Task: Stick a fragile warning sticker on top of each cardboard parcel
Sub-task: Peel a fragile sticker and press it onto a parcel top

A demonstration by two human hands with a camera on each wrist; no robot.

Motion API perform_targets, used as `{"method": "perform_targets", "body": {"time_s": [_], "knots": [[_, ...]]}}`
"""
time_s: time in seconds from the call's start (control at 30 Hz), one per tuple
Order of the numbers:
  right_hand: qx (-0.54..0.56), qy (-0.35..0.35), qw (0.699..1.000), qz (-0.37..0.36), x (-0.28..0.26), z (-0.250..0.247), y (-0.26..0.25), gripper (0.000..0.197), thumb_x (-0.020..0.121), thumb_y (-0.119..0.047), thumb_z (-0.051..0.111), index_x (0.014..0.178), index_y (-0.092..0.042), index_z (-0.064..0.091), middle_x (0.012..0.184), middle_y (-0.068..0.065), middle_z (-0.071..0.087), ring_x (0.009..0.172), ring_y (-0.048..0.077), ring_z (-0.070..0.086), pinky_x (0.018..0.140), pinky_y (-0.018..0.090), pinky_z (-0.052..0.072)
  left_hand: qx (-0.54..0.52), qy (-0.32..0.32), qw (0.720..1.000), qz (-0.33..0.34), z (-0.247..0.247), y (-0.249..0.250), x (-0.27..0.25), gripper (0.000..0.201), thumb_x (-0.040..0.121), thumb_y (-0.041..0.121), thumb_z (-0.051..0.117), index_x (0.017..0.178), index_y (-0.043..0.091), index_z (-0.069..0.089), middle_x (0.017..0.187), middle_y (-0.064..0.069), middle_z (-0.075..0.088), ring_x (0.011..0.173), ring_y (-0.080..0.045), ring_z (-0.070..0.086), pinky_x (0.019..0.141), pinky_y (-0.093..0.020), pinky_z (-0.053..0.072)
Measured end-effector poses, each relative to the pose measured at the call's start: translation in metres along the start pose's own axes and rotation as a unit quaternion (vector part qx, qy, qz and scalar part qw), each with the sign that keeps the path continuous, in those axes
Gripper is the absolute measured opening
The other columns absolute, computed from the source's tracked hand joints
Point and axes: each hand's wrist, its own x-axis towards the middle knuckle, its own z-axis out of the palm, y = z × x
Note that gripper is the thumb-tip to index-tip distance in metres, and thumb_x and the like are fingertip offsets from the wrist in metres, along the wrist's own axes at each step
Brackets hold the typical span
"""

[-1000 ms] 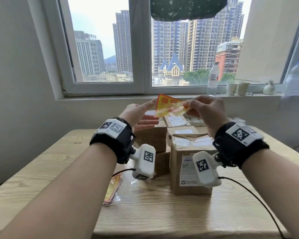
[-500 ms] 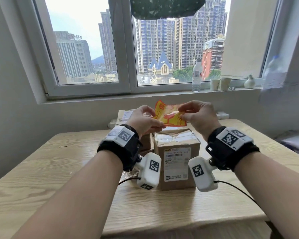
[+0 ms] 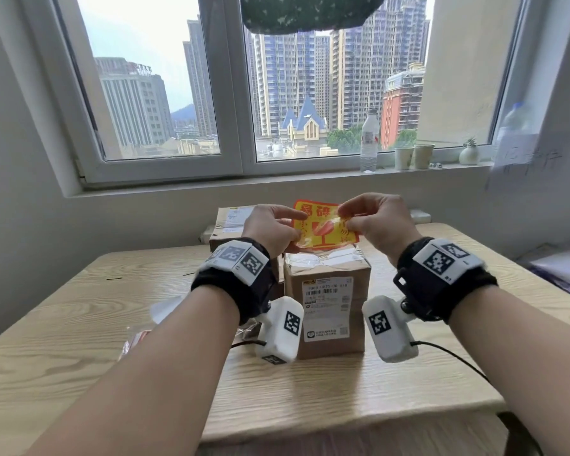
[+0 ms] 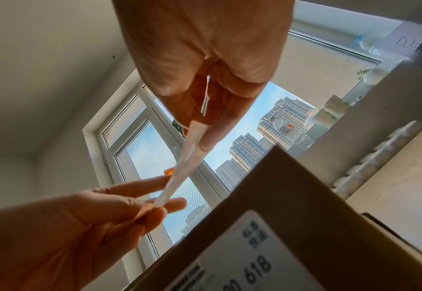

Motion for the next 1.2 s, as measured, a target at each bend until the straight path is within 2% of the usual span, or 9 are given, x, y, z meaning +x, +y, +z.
{"method": "perform_targets", "body": {"time_s": [0.17, 0.27, 0.4, 0.57, 0.67, 0.87, 0.93, 1.07, 1.2], "knots": [[-0.027, 0.008, 0.999, 0.02, -0.004, -0.001, 0.002, 0.028, 0.072, 0.001, 0.076, 0.072, -0.026, 0.072, 0.092, -0.006, 0.07, 0.096, 0.019, 0.068, 0.087, 0.041, 0.057, -0.008, 0.005, 1.0, -0.005, 0.0, -0.002, -0.002, 0.016, 0.077, 0.007, 0.075, 0.077, 0.024, 0.075, 0.088, -0.003, 0.075, 0.078, -0.015, 0.073, 0.076, -0.033, 0.06], [-0.054, 0.01, 0.998, 0.037, -0.008, 0.001, 0.002, 0.027, 0.073, 0.002, 0.077, 0.072, -0.024, 0.07, 0.09, -0.012, 0.062, 0.1, 0.016, 0.063, 0.089, 0.031, 0.053, -0.005, 0.013, 1.0, -0.013, -0.001, 0.0, -0.004, 0.009, 0.078, 0.011, 0.076, 0.082, 0.019, 0.075, 0.084, 0.0, 0.075, 0.066, -0.003, 0.069, 0.059, -0.017, 0.055], [-0.06, 0.02, 0.995, 0.075, -0.007, 0.001, 0.002, 0.024, 0.07, -0.002, 0.082, 0.067, -0.022, 0.07, 0.093, 0.001, 0.071, 0.089, 0.017, 0.068, 0.09, 0.038, 0.056, -0.027, -0.01, 0.999, -0.038, -0.003, 0.003, -0.007, 0.01, 0.081, 0.003, 0.071, 0.089, 0.007, 0.074, 0.076, -0.006, 0.072, 0.055, -0.008, 0.068, 0.063, -0.025, 0.06], [-0.027, 0.021, 0.991, 0.126, -0.004, 0.002, 0.004, 0.023, 0.074, 0.007, 0.076, 0.065, -0.013, 0.07, 0.089, 0.012, 0.074, 0.08, 0.021, 0.071, 0.086, 0.037, 0.058, -0.029, -0.027, 0.997, -0.064, -0.001, 0.003, -0.012, 0.018, 0.082, -0.003, 0.067, 0.099, 0.002, 0.072, 0.069, -0.007, 0.066, 0.034, -0.002, 0.053, 0.044, -0.017, 0.052], [-0.039, 0.032, 0.988, 0.143, -0.005, 0.003, 0.006, 0.022, 0.076, 0.003, 0.075, 0.066, -0.015, 0.071, 0.087, 0.008, 0.073, 0.084, 0.02, 0.07, 0.088, 0.036, 0.057, -0.002, -0.018, 0.999, -0.049, -0.003, 0.003, -0.015, 0.022, 0.085, 0.004, 0.068, 0.106, 0.006, 0.069, 0.076, -0.006, 0.068, 0.029, 0.002, 0.046, 0.035, -0.012, 0.038], [0.032, 0.053, 0.985, 0.159, -0.003, 0.001, -0.004, 0.021, 0.081, 0.003, 0.072, 0.07, -0.015, 0.072, 0.093, 0.008, 0.073, 0.087, 0.018, 0.07, 0.088, 0.034, 0.057, 0.024, 0.028, 0.999, -0.037, -0.005, 0.006, -0.014, 0.037, 0.083, 0.015, 0.072, 0.118, 0.015, 0.059, 0.087, -0.004, 0.068, 0.034, 0.001, 0.05, 0.031, -0.011, 0.034], [0.04, 0.07, 0.987, 0.136, -0.006, 0.002, -0.011, 0.021, 0.083, 0.002, 0.07, 0.073, -0.016, 0.072, 0.091, 0.005, 0.073, 0.087, 0.017, 0.07, 0.086, 0.033, 0.058, 0.021, 0.039, 0.997, -0.057, -0.003, 0.01, -0.015, 0.031, 0.083, 0.019, 0.072, 0.111, 0.017, 0.059, 0.087, -0.002, 0.067, 0.046, -0.003, 0.052, 0.032, -0.012, 0.035], [0.047, 0.089, 0.992, 0.072, -0.013, 0.005, -0.022, 0.022, 0.085, 0.0, 0.068, 0.076, -0.019, 0.071, 0.087, 0.0, 0.072, 0.085, 0.014, 0.069, 0.082, 0.029, 0.058, -0.024, 0.039, 0.992, -0.114, -0.003, 0.02, -0.016, 0.012, 0.082, 0.02, 0.073, 0.082, 0.009, 0.067, 0.061, 0.0, 0.055, 0.045, -0.009, 0.04, 0.041, -0.018, 0.035], [0.07, 0.102, 0.991, 0.053, -0.017, 0.003, -0.024, 0.021, 0.086, -0.002, 0.067, 0.076, -0.02, 0.07, 0.093, 0.002, 0.073, 0.087, 0.015, 0.071, 0.079, 0.027, 0.058, -0.067, 0.064, 0.99, -0.11, -0.007, 0.022, -0.013, 0.01, 0.08, 0.012, 0.074, 0.089, 0.009, 0.072, 0.064, 0.0, 0.057, 0.046, -0.007, 0.043, 0.036, -0.014, 0.032]]}}
